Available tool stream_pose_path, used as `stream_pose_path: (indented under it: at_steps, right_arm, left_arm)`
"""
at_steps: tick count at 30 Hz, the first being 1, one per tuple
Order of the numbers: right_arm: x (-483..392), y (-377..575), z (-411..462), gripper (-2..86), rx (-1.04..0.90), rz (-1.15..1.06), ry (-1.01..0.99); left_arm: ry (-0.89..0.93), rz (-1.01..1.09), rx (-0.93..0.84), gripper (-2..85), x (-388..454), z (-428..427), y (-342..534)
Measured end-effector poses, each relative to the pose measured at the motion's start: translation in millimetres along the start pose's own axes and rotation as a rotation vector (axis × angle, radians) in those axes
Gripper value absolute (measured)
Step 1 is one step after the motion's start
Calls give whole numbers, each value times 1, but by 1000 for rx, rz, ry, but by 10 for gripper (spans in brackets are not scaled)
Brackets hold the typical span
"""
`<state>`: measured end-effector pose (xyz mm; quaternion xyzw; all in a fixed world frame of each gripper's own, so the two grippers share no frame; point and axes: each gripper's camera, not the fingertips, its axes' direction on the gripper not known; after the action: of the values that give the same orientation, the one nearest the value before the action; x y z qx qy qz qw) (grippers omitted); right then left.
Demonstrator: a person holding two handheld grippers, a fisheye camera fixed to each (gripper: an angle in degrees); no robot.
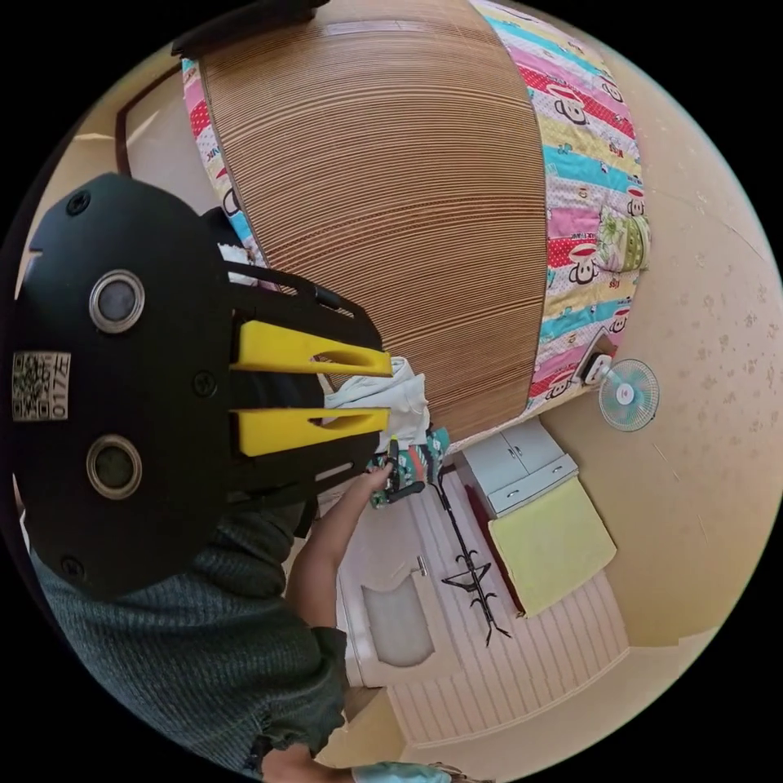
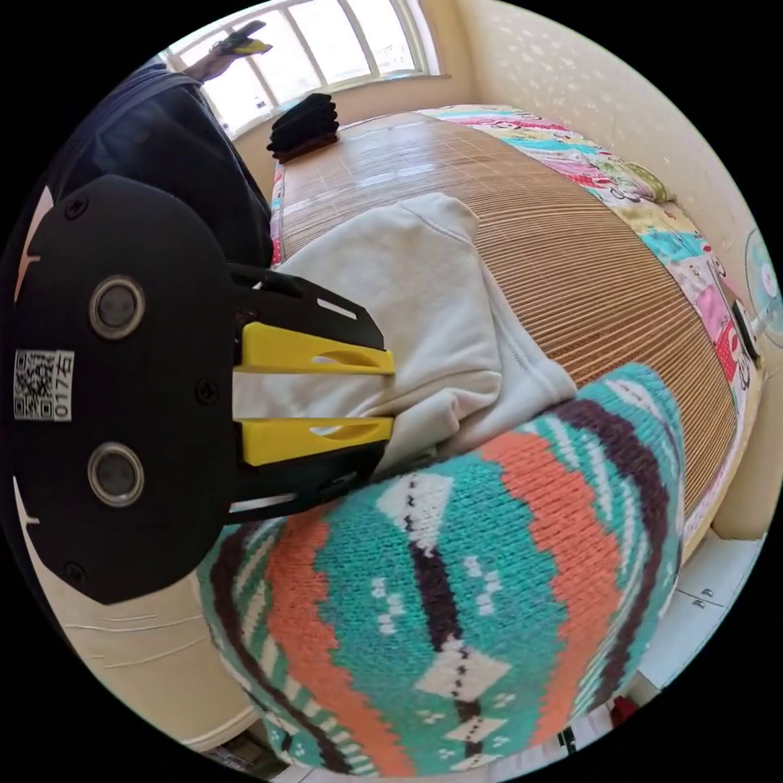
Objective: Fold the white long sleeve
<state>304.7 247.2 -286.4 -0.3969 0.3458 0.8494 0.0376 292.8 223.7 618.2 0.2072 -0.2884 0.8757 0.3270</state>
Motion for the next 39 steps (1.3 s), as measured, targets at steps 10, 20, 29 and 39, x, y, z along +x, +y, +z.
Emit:
stream_pose_path:
  at_steps: [10,20,29,39]
  right_arm:
    - [-19,154,-104,31,324,-251,-578]
    - [-101,249,-129,29,311,-489,-732]
    - [-180,291,-193,27,385,-806,-805]
    - [-351,397,-300,20,644,-1398,-1269]
  left_arm:
    - [437,-172,-277,102,-43,162,-135]
    - [398,-598,-743,218,-79,401,-153]
    - [564,-363,-531,33,-123,301,-135]
    - [1210,784,-2,14,-49,-86,-108]
